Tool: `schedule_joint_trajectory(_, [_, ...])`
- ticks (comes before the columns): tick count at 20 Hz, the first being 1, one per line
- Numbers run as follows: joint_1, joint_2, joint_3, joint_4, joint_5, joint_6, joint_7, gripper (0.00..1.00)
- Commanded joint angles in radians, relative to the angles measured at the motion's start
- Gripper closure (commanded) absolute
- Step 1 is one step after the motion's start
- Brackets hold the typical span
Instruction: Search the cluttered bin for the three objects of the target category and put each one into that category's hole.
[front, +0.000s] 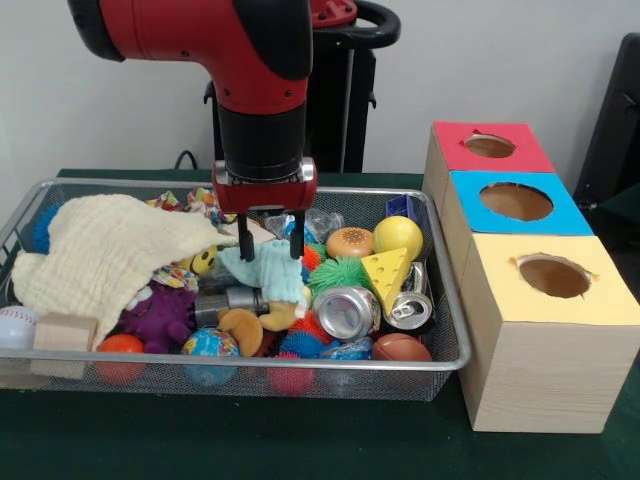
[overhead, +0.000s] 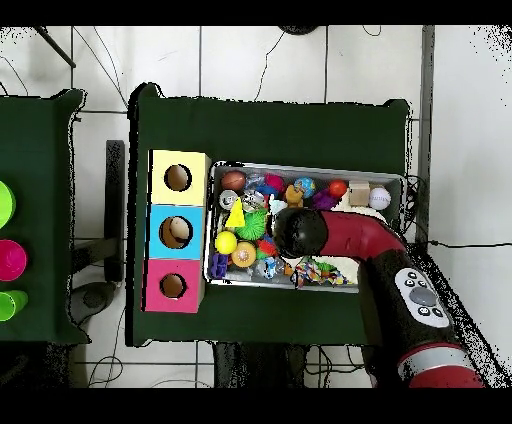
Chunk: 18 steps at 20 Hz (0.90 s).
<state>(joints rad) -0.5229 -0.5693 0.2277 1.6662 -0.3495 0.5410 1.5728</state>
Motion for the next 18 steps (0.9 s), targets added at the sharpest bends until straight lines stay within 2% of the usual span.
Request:
schedule_joint_trajectory(1, [-0.019, 0.068, 0.031, 0.055, -0.091, -0.085, -0.007, 0.0])
schedule_joint_trajectory(8, [-0.037, 0.137, 0.038, 0.032, -0.123, -0.14, 0.001, 0.0])
schedule_joint_trajectory(16, [-0.03, 0.13, 0.044, 0.027, -0.133, -0.154, 0.001, 0.0])
schedule_joint_trajectory(17, [-0.025, 0.128, 0.043, 0.024, -0.131, -0.144, 0.0, 1.0])
schedule_joint_trajectory(18, [-0.019, 0.125, 0.039, 0.023, -0.13, -0.141, 0.006, 1.0])
